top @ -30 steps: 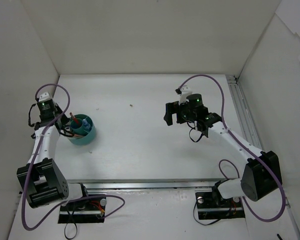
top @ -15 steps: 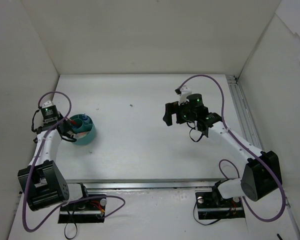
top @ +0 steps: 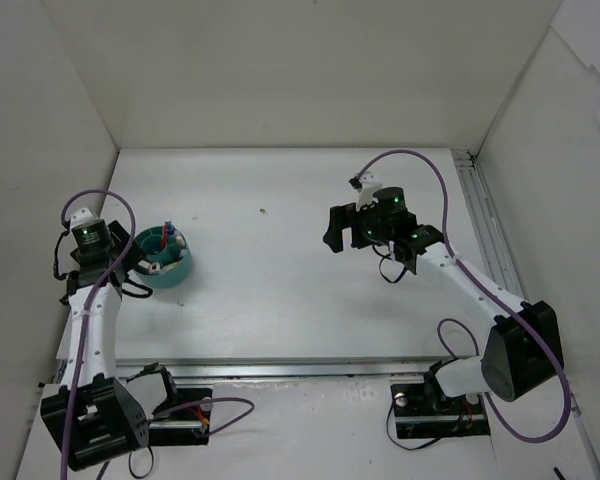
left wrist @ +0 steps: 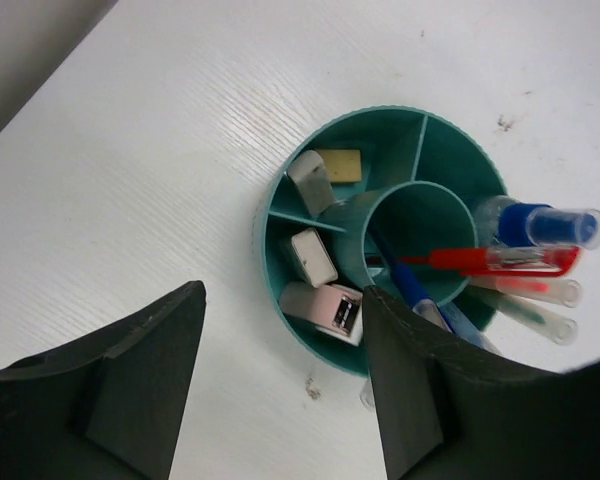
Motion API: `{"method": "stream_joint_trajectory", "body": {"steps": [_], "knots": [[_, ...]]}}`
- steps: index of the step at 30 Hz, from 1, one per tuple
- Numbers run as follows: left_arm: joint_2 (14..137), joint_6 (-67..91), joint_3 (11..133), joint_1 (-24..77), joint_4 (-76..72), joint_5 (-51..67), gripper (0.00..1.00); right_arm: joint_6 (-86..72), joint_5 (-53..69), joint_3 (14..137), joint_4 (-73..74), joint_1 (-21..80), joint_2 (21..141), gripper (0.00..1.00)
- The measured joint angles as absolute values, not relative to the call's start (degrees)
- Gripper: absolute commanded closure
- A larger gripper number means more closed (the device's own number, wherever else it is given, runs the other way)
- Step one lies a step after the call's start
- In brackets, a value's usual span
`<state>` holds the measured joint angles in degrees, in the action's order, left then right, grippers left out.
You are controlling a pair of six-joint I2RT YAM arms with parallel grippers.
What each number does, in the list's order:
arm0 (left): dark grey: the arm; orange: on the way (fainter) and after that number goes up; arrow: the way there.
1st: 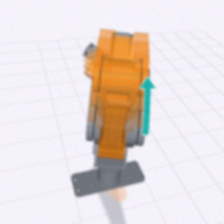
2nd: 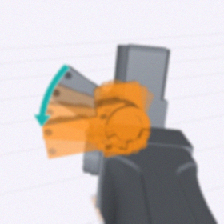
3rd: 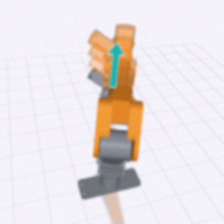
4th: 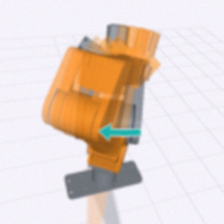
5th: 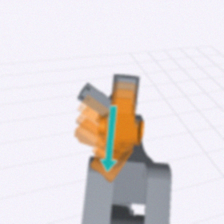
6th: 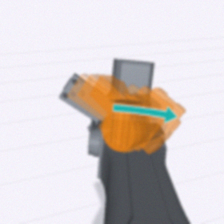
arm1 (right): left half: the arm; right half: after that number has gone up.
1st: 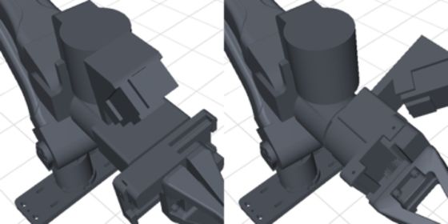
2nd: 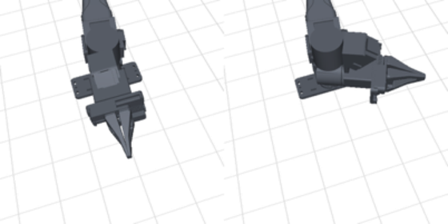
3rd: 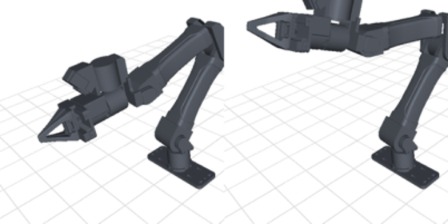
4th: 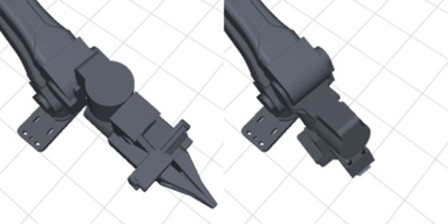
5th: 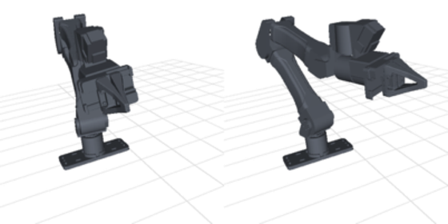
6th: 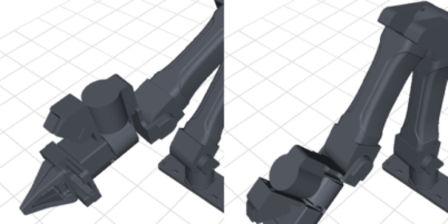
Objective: Sort the stationery into containers
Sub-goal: Place the stationery in the storage box, then reset both arms
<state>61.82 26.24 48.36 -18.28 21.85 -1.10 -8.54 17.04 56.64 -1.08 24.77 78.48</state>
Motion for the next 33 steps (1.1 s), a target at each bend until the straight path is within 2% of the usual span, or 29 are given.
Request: {"method": "stream_joint_trajectory", "body": {"steps": [7,8,9,10,15,22,33], "knots": [[52.18,28.45,50.50,-17.63,26.65,0.60,0.39,-9.04,16.99,56.64,-1.06,24.77,76.71,0.02],[50.87,29.19,52.21,-17.63,27.99,0.60,0.24,-9.17,16.95,56.62,-1.08,24.77,76.31,0.02],[50.19,29.28,53.10,-17.63,28.49,0.51,0.03,-9.32,16.86,56.62,-1.08,24.77,75.92,0.02],[49.17,29.82,54.59,-17.63,29.30,-0.10,0.00,-9.58,16.60,56.58,-1.08,24.77,75.48,0.02],[43.97,31.66,60.29,-17.63,32.51,-0.97,0.00,-11.18,12.62,55.44,-1.04,24.77,72.31,0.02],[38.22,32.25,59.99,-17.63,34.09,1.54,0.00,-13.54,4.25,53.36,0.51,24.77,66.26,0.02],[39.33,31.68,55.77,-17.63,30.98,10.33,0.00,-19.11,-7.60,46.30,2.92,24.73,54.78,0.02]]}}
